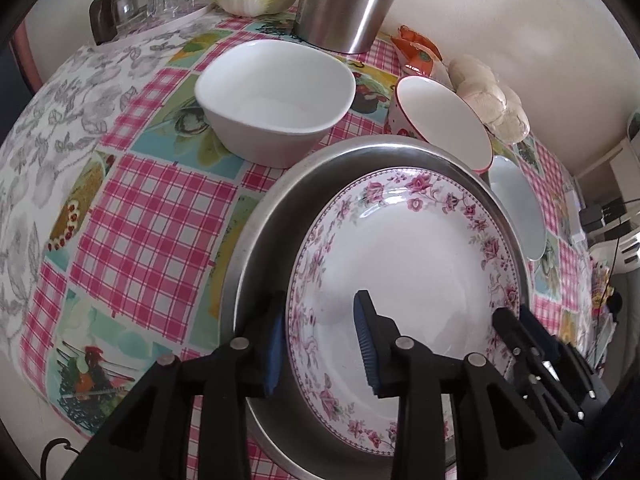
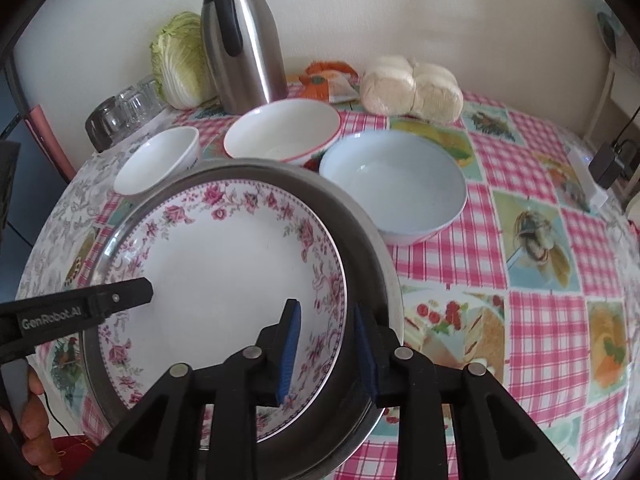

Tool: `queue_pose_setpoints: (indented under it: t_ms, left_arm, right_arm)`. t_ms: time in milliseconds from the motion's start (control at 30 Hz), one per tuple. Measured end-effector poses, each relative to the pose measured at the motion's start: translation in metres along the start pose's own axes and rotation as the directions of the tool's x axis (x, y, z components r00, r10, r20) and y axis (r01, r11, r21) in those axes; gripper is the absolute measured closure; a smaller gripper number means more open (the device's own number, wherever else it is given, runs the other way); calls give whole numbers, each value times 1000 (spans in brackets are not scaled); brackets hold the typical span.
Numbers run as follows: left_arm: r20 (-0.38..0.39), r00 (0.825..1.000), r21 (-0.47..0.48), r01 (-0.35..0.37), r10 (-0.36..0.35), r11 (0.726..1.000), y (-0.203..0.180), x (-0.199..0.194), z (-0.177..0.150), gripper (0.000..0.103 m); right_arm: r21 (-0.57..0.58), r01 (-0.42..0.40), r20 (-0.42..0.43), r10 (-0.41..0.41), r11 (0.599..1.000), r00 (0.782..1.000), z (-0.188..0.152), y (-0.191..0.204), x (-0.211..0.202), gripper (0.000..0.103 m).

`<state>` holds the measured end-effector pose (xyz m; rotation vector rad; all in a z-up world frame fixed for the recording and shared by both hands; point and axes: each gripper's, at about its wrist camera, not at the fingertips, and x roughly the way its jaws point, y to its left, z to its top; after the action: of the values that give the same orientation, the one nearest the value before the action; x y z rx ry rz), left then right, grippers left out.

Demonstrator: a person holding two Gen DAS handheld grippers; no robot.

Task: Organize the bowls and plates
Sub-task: 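Carry the floral plate over the steel basin and lower it inside, then open the right gripper and release the floral plate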

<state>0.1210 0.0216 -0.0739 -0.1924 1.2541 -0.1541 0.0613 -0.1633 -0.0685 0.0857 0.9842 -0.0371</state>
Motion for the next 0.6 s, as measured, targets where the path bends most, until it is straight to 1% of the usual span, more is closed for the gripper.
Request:
queue_pose_setpoints:
  t_ms: [33,133,167,267,400,433,467,500,533,600]
  left_arm:
    - [12,1000,14,-17,17,1000,-3,-2,0,67]
    - [52,998,50,-42,39,998,-11,-9,1,58]
    - [66,996,61,-62,58,996,-12,-12,1,55]
    - [116,988,102,-110,98,989,-21,-20,0,50]
    - [159,984,107,-99,81,989,-24,-31,0,49]
    - [175,981,107,-104,84,989,-24,-34,0,46]
    - [188,978,105,-112,91,988,-25,-37,1,35]
    - [199,975,102,-122,100,987,-25,-38,1,31]
    - [206,973,99,-128,105,987,-24,-40,1,26]
    - [223,967,85,-146,124,986,-21,-44,1,26]
  right_arm:
    - [-5,3,8,-3,1000,1000,1,0,-2,72]
    - [-15,13,28,-12,1000,1000,1,2,-7,72]
    - [-18,16,37,-16,1000,999,2,3,-9,72]
    - [-19,24,66,-23,1000,998,3,3,-16,72]
    - [-13,23,89,-22,1000,996,5,1,-21,71]
    - [-12,22,94,-21,1000,995,6,1,-22,62]
    - [-11,21,98,-20,1000,995,6,1,-22,46]
    - [-10,21,102,-19,1000,995,6,1,-23,41]
    - [-12,22,109,-20,1000,994,6,1,-23,38]
    - [-17,24,113,-22,1000,993,7,1,-24,33]
